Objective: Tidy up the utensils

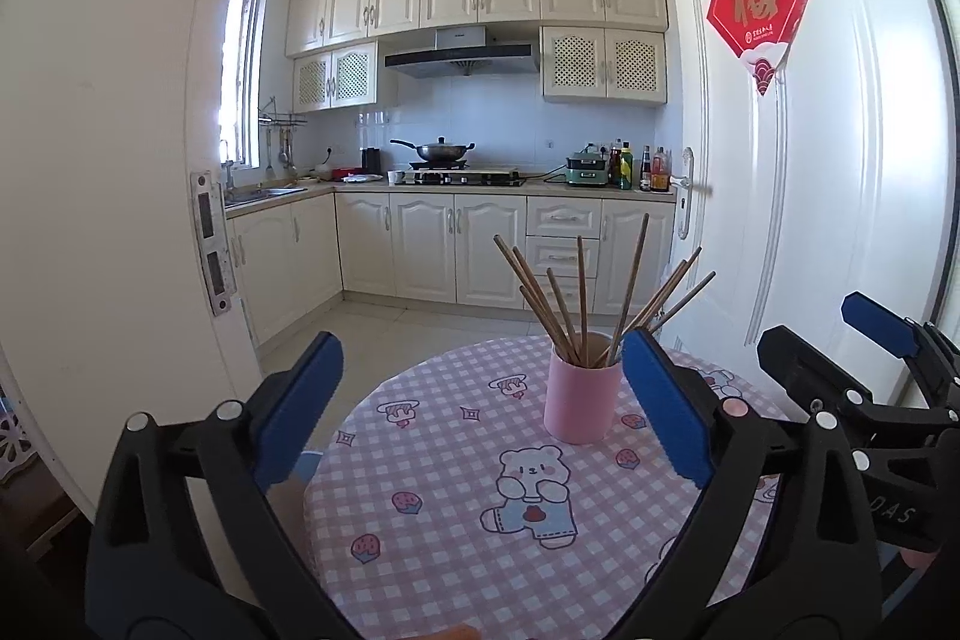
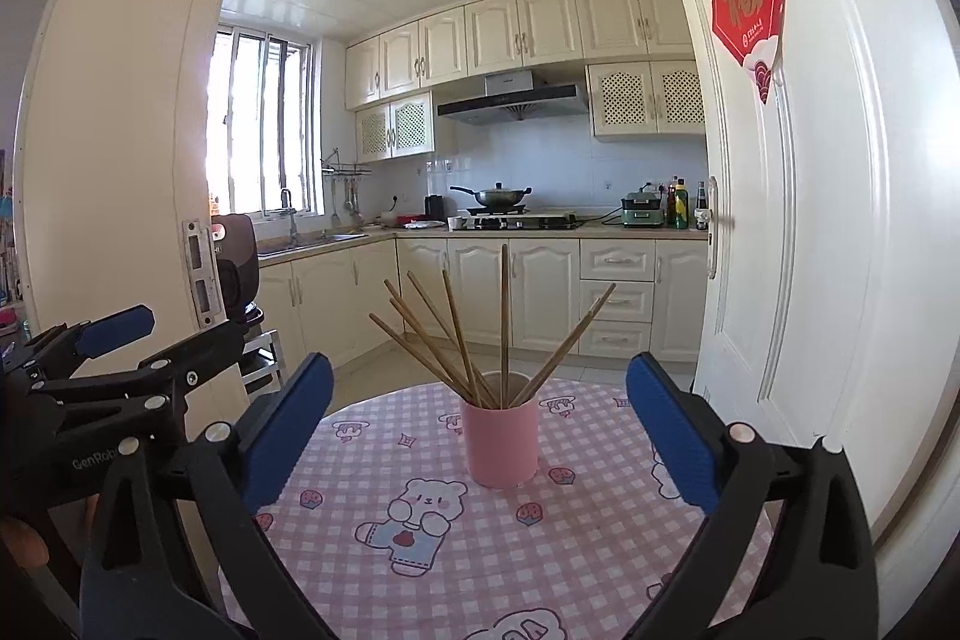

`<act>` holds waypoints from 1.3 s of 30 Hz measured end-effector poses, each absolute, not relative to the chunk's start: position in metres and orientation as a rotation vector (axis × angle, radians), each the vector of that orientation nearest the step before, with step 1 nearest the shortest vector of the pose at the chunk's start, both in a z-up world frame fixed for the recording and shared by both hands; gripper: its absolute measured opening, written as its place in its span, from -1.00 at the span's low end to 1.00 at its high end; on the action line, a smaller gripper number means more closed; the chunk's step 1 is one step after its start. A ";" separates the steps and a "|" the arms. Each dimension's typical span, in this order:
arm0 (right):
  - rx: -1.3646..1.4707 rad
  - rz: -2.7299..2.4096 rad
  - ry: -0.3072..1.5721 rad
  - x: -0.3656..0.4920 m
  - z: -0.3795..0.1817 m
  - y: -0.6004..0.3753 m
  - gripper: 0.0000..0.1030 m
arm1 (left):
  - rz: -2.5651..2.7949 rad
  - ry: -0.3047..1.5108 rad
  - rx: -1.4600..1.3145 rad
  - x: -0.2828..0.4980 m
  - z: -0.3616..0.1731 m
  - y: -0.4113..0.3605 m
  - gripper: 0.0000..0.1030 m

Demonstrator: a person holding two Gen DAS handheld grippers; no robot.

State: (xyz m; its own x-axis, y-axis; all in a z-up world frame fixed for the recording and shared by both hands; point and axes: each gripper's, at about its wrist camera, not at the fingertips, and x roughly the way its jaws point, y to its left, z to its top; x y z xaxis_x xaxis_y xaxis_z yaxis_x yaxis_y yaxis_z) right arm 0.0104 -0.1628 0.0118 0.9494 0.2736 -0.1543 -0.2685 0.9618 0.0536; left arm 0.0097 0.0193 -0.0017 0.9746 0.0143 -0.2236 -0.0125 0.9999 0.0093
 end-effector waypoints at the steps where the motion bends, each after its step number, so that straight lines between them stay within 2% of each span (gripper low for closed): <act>1: 0.032 0.276 0.152 0.008 0.013 -0.163 0.84 | 0.010 0.218 0.003 0.007 -0.001 0.021 0.80; 14: 0.034 0.245 0.133 0.002 0.013 -0.164 0.85 | 0.049 0.142 0.061 -0.006 0.001 0.016 0.82; 39: 0.043 0.234 0.140 -0.001 0.009 -0.167 0.85 | 0.028 0.135 0.046 -0.004 -0.006 0.014 0.82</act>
